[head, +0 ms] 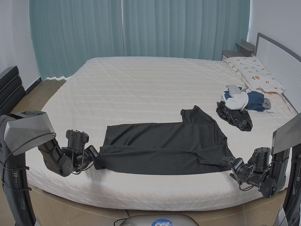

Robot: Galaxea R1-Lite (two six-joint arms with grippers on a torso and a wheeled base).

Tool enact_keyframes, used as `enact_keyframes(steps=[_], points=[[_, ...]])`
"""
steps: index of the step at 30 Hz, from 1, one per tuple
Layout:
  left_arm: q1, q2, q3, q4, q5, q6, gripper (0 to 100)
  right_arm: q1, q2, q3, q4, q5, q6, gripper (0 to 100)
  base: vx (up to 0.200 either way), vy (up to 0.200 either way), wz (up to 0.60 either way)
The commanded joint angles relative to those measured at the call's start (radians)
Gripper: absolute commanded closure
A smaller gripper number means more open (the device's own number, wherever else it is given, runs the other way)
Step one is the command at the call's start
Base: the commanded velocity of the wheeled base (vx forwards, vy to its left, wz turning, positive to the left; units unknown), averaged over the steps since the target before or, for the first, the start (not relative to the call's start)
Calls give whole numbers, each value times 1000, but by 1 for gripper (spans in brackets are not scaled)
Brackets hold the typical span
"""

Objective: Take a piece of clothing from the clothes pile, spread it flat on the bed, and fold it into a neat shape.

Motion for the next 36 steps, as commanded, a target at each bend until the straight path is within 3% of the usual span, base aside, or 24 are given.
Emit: enact_keyframes(steps=[1, 8, 9, 15, 19, 25, 36], points=[[14, 21, 4, -9, -1, 6, 100, 0, 4, -3, -12, 1, 0, 0, 0, 0, 0], [14, 25, 4, -9, -1, 14, 100, -4, 1, -1, -12, 1, 0, 0, 0, 0, 0], [14, 25, 6, -10, -3, 15, 0, -4, -3, 0, -12, 1, 1, 0, 0, 0, 0], [-6, -81, 58, -10, -12, -43, 0, -4, -29, 31, -12, 4, 5, 0, 0, 0, 0], [-104, -173, 113, -7, -40, -144, 0, -4, -31, 39, -12, 5, 5, 0, 0, 0, 0], [-244, -192, 181, -9, -40, -221, 0, -1, -19, 42, -12, 7, 5, 0, 0, 0, 0], [-252, -1, 84, -6, -31, -201, 0, 5, 7, 39, -12, 2, 0, 0, 0, 0, 0]])
